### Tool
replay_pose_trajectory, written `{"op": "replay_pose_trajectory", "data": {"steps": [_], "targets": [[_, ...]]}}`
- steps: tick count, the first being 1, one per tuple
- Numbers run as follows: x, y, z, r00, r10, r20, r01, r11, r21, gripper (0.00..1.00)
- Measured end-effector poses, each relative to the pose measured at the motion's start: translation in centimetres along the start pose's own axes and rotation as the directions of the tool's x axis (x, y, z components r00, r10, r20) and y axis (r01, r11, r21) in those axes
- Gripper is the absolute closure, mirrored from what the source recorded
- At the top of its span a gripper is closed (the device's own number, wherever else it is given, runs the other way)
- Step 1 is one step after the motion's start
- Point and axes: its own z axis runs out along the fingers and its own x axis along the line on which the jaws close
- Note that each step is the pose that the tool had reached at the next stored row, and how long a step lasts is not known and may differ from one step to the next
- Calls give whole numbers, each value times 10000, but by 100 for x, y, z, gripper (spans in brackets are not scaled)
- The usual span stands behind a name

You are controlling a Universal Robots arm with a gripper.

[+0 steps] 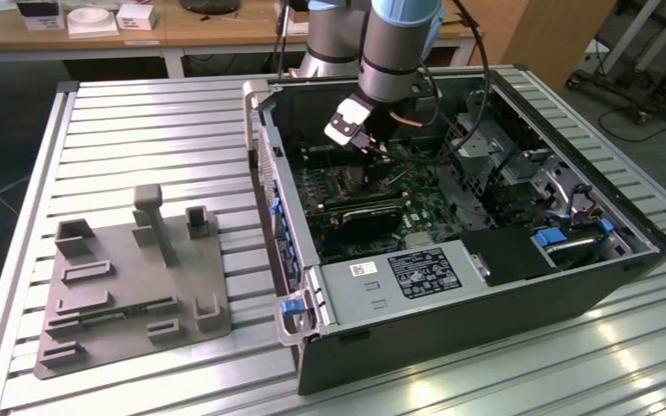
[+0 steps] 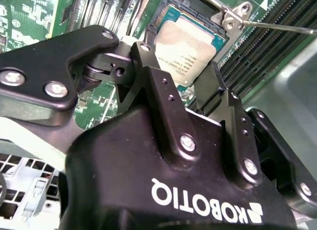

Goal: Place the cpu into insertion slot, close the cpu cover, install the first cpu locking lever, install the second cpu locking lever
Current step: 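Place the cpu into insertion slot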

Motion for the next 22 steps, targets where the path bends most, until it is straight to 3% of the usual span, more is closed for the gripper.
{"op": "replay_pose_trajectory", "data": {"steps": [22], "targets": [[-7,-7,50,10000,-69,11,69,10000,8,46]]}}
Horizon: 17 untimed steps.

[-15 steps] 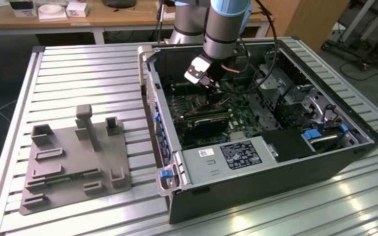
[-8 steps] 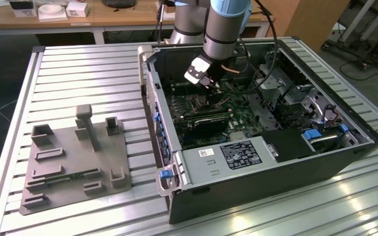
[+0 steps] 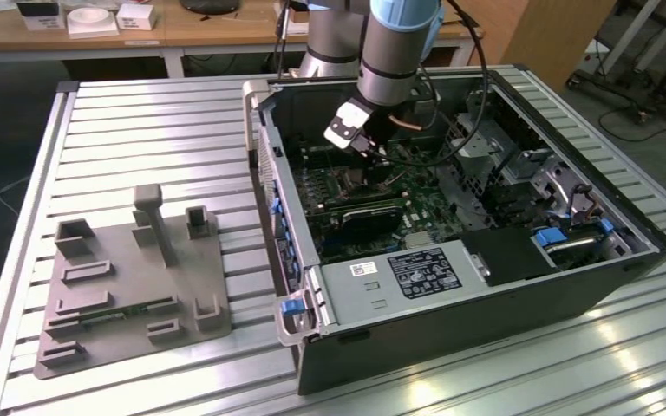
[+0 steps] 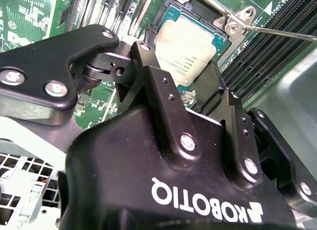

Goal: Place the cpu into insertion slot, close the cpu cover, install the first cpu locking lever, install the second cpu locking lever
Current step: 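Place the cpu into insertion slot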

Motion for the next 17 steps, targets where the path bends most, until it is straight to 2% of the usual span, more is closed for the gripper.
{"op": "replay_pose_trajectory", "data": {"steps": [17], "targets": [[3,-1,28,9999,116,1,-116,9999,-2,46]]}}
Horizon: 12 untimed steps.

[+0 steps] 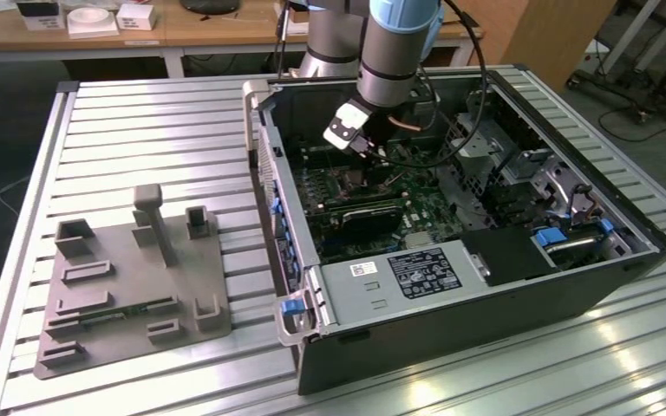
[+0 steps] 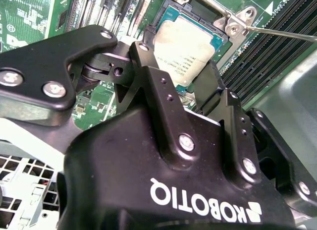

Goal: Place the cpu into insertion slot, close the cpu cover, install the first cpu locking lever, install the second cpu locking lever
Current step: 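Place the cpu into insertion slot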

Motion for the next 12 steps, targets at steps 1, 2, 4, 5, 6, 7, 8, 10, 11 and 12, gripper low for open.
{"op": "replay_pose_trajectory", "data": {"steps": [1,2,4,5,6,7,8,10,11,12], "targets": [[1,0,1,10000,0,-1,0,10000,0,46],[1,0,1,10000,0,-1,0,10000,0,46],[2,0,2,10000,0,1,0,10000,1,46],[1,0,2,10000,0,2,0,10000,1,46],[1,0,2,10000,0,2,0,10000,1,46],[1,0,2,10000,0,1,0,10000,1,46],[1,0,3,10000,0,0,0,10000,1,46],[1,0,3,10000,-1,0,1,10000,1,46],[1,0,4,10000,0,1,0,10000,1,46],[1,0,4,10000,0,1,0,10000,1,46]]}}
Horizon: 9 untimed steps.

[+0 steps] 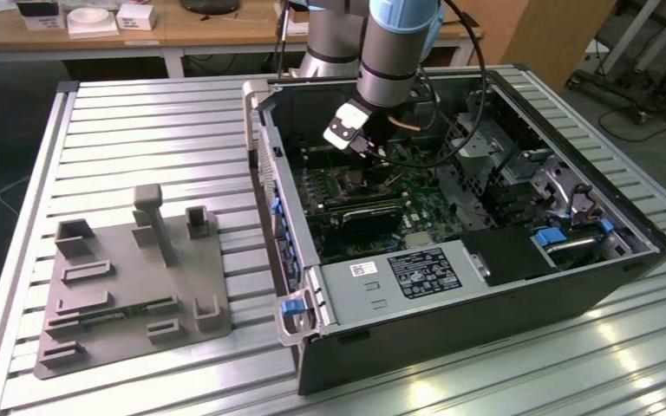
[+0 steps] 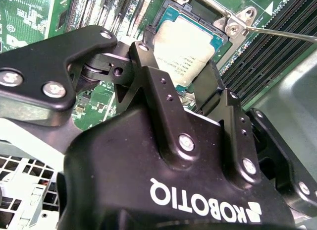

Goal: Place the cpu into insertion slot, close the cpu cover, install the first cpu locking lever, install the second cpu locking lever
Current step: 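Place the cpu into insertion slot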

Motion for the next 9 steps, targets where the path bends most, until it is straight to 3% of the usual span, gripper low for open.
{"op": "replay_pose_trajectory", "data": {"steps": [9], "targets": [[0,10,1,10000,1,-1,-1,10000,-1,46]]}}
